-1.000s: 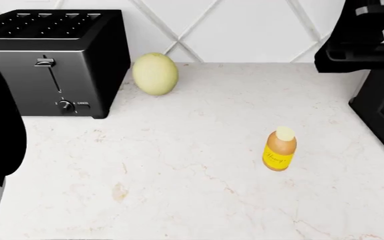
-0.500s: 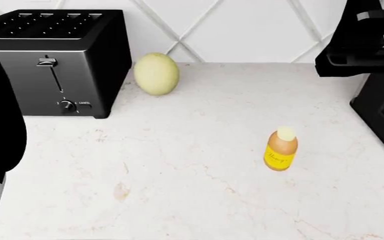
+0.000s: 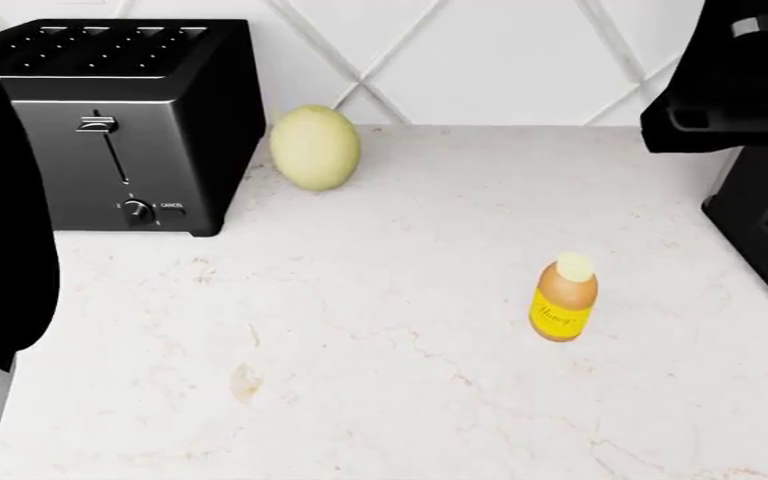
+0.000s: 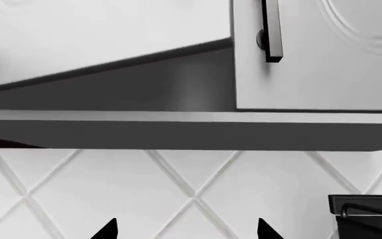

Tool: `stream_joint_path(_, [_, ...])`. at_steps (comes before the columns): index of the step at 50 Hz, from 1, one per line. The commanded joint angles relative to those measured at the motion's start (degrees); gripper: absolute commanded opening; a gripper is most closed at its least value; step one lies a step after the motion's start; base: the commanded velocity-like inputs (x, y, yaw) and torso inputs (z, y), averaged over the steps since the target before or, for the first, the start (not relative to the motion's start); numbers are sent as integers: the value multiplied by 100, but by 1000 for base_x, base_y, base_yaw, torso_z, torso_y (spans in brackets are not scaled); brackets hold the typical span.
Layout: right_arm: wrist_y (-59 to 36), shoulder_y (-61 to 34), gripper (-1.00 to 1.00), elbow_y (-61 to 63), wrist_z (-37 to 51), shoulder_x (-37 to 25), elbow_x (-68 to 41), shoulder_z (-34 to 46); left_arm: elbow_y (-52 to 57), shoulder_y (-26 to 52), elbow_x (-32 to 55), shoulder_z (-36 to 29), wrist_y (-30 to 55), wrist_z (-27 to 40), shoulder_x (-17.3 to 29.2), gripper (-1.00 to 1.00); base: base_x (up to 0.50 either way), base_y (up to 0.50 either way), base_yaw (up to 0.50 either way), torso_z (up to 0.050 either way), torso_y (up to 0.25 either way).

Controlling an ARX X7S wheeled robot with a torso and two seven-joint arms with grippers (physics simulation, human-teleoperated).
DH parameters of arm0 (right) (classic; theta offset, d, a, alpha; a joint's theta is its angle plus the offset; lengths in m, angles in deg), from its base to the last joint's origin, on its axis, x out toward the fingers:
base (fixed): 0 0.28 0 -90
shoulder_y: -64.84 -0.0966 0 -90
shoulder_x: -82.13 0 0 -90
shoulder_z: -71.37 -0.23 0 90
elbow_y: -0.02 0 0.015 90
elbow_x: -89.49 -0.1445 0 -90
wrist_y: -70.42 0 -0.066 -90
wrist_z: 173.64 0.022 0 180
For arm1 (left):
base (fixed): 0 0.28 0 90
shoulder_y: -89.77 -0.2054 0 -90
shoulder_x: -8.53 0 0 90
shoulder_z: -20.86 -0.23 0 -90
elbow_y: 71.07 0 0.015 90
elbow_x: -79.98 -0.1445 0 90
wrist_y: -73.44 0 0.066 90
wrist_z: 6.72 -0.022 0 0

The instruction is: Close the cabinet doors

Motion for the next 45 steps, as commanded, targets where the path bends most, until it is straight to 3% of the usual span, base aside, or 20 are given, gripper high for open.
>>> stream_joint_path(1, [-69, -179, 100, 85, 47, -13, -101, -36, -581, -432, 2085, -725, 715, -609, -537, 100, 0, 0, 0, 0, 0])
stream_joint_path(45, [-201, -323, 100, 191, 59, 64, -155, -49, -1656, -668, 2080, -1801, 98, -886, -560, 100, 0, 0, 0, 0, 0])
